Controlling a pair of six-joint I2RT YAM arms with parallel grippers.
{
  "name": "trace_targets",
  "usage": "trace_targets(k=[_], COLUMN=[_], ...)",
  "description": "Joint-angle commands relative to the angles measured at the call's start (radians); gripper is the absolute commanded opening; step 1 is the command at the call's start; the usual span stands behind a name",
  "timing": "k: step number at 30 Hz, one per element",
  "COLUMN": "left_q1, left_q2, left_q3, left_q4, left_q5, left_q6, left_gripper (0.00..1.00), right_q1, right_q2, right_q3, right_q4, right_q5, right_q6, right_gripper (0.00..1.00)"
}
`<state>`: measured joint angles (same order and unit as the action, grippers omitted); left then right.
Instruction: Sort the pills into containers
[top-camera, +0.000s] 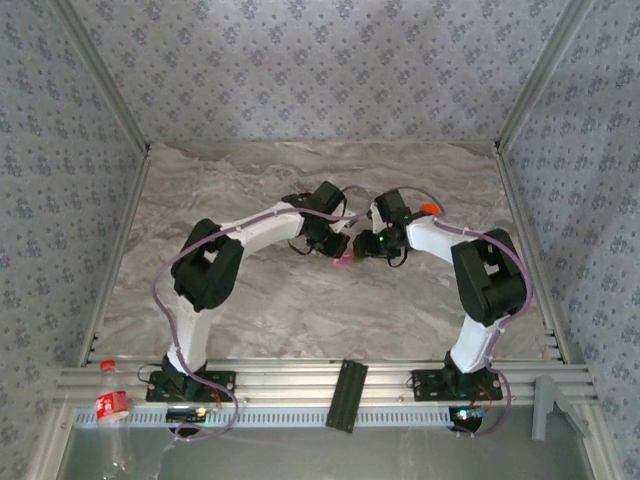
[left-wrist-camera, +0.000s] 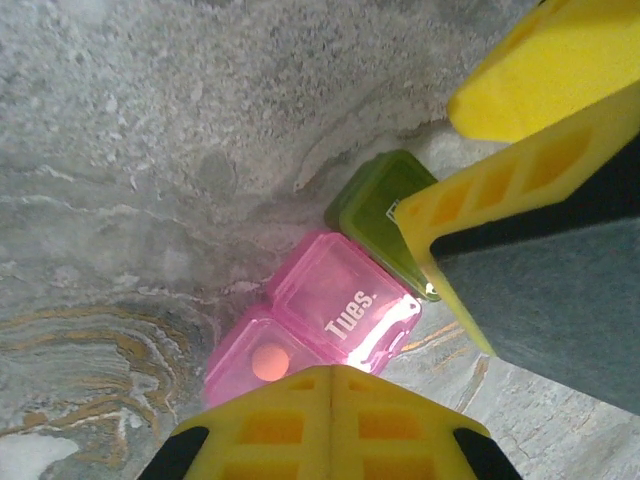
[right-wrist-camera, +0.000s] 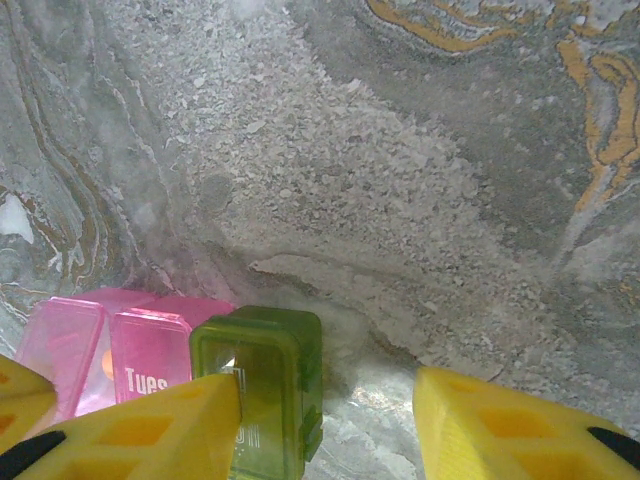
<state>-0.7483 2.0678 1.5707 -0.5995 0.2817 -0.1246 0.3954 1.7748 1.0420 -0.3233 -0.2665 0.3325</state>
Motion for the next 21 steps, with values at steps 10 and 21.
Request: trace_targets(k=[10,21], left_q1=[-0.006,-0.006], left_q2=[-0.057,-0.068], left_q3=[-0.053,-0.087], left_q4=[0.018,0.026], left_q5=[0.010,0.010], left_q6=[-0.011,-0.016], left_gripper=[0.00,0.00], right_q1=[0.004,0.005], right_q2=[0.046,0.051], right_q3=[-0.023,-0.023], right_q4=[-0.036,-0.036], right_q5=[0.055,0.057], right_q6=[0.010,0.008], right_gripper=[0.51,0.50])
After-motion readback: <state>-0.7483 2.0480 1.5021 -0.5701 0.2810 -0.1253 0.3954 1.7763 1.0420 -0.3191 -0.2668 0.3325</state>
